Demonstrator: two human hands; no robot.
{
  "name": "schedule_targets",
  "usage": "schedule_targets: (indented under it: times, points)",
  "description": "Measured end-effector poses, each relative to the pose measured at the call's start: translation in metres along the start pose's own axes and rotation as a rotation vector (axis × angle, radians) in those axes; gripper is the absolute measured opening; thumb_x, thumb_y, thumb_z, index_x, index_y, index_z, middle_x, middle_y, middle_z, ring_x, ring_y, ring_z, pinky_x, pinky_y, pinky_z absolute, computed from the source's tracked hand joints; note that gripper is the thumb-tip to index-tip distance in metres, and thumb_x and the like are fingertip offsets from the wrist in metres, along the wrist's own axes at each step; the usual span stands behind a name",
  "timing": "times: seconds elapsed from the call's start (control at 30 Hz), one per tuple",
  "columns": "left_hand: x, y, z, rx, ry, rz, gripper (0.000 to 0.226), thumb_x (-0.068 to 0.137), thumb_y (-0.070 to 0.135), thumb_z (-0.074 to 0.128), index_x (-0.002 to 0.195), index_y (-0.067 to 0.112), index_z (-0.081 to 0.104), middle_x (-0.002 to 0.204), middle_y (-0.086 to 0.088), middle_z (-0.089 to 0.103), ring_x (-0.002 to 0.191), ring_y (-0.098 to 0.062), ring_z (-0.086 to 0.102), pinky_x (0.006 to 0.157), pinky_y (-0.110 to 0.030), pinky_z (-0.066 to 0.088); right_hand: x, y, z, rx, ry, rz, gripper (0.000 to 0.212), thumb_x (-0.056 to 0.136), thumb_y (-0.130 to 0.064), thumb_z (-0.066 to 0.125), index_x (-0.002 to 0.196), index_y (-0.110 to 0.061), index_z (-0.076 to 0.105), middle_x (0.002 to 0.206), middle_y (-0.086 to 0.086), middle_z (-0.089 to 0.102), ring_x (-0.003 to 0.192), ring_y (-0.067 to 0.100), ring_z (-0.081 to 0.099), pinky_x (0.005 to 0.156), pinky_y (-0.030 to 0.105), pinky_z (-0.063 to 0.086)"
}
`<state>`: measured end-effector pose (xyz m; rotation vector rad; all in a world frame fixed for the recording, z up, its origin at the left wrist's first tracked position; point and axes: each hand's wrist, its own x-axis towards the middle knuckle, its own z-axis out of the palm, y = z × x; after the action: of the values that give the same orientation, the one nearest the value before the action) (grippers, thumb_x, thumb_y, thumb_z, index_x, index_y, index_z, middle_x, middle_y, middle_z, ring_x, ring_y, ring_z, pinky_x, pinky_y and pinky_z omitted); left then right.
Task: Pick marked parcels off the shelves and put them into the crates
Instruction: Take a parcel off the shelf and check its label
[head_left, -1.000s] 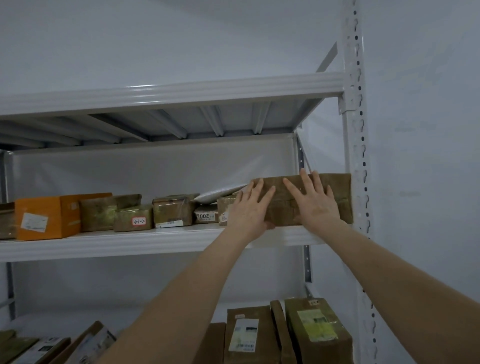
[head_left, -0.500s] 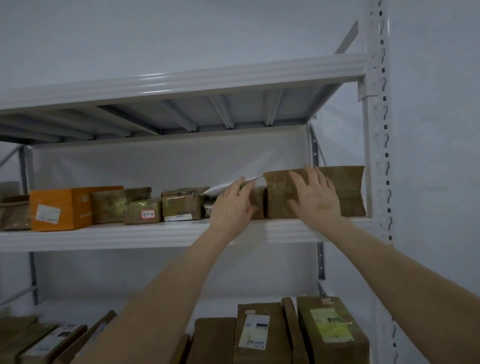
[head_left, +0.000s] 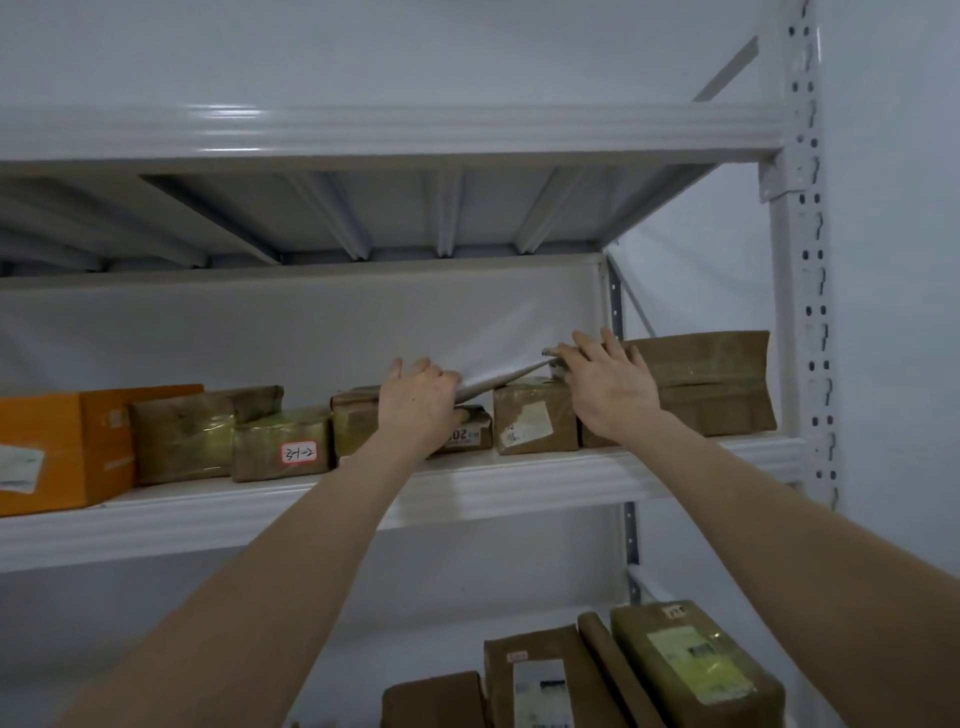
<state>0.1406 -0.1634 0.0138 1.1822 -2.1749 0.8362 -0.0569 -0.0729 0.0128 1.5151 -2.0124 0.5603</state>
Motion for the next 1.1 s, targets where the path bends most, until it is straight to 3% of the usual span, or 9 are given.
schedule_targets:
  times: [0.17,0.33,0.47,0.53,0.63,0.73,0.87,0.97,1.1]
  points:
    - [0.0,-0.002,0.003,-0.103,0.136,-0.116,0.028,0.093,0.013,0.044,0.1,0.022,0.069,0.093,-0.003,0.067,0.095,-0.024,0.058,0.099,-0.038,0.039,-0.009,-0.01,-0.011,-0.108,0.021,-0.089,0.062,0.093,-0.06,0.041,0.146,-0.03,0.034,0.159,-0.001,0.016,0.148,0.029,0.002,0.118,0.053,0.006]
    - [-0.012,-0.011,-0.014,-0.286,0.391,-0.221,0.028,0.096,0.015,0.045,0.097,0.022,0.072,0.085,-0.005,0.068,0.087,-0.025,0.059,0.073,-0.034,0.043,-0.018,-0.013,-0.001,-0.186,0.055,-0.069,0.043,0.093,-0.05,0.05,0.133,-0.034,0.053,0.16,0.001,0.011,0.148,0.03,-0.003,0.119,0.049,0.003]
    - [-0.027,-0.013,-0.023,-0.414,0.555,-0.24,0.022,0.095,0.022,0.053,0.105,0.027,0.073,0.09,-0.004,0.072,0.083,-0.028,0.062,0.058,-0.032,0.045,-0.037,-0.02,-0.016,0.295,0.341,0.11,0.043,0.1,-0.048,0.033,0.118,-0.022,0.062,0.132,0.004,0.05,0.118,0.023,0.046,0.095,0.038,0.041]
    - [-0.041,-0.013,-0.024,-0.46,0.595,-0.208,0.021,0.093,0.021,0.058,0.106,0.026,0.074,0.094,-0.002,0.074,0.084,-0.028,0.063,0.059,-0.033,0.047,-0.047,-0.025,-0.027,0.682,0.303,0.326,0.053,0.097,-0.059,0.028,0.109,-0.021,0.062,0.11,0.005,0.063,0.095,0.021,0.057,0.082,0.036,0.048]
    - [-0.065,-0.015,-0.019,-0.533,0.523,-0.07,0.027,0.087,0.01,0.064,0.107,0.025,0.074,0.105,0.002,0.073,0.094,-0.026,0.064,0.072,-0.033,0.05,-0.055,-0.025,-0.04,1.289,-0.003,0.549,0.055,0.086,-0.063,0.054,0.107,-0.012,0.062,0.098,0.008,0.067,0.085,0.021,0.063,0.078,0.035,0.052]
    - [-0.085,-0.017,-0.009,-0.709,0.333,0.002,0.032,0.084,0.007,0.067,0.112,0.023,0.072,0.127,0.002,0.063,0.114,-0.017,0.059,0.092,-0.026,0.045,-0.068,-0.022,-0.039,1.403,-0.253,0.514,0.037,0.079,-0.029,0.078,0.103,-0.005,0.063,0.081,0.004,0.065,0.068,0.013,0.058,0.051,0.021,0.04]
    - [-0.106,-0.01,-0.019,-1.174,-0.009,-0.135,0.052,0.081,0.035,0.073,0.13,0.03,0.055,0.143,0.008,0.043,0.116,0.005,0.05,0.091,-0.011,0.043,-0.083,-0.028,-0.032,1.42,-0.201,0.521,0.011,0.08,-0.002,0.071,0.083,-0.009,0.064,0.082,0.01,0.059,0.062,0.013,0.046,0.054,0.024,0.036]
    - [-0.109,-0.009,-0.028,-1.444,-0.025,-0.378,0.07,0.085,0.039,0.069,0.144,0.021,0.036,0.136,0.002,0.053,0.101,-0.009,0.065,0.084,-0.023,0.052,-0.093,-0.031,-0.029,1.475,-0.164,0.46,0.014,0.081,0.001,0.068,0.084,-0.011,0.063,0.084,0.011,0.06,0.064,0.013,0.047,0.056,0.025,0.036]
    - [-0.109,-0.011,-0.034,-1.466,-0.072,-0.559,0.061,0.083,0.039,0.072,0.135,0.017,0.049,0.125,-0.001,0.062,0.1,-0.013,0.064,0.081,-0.03,0.054,-0.106,-0.028,-0.027,1.489,-0.17,0.351,0.012,0.083,-0.002,0.068,0.088,-0.013,0.063,0.084,0.005,0.061,0.071,0.012,0.051,0.063,0.023,0.039]
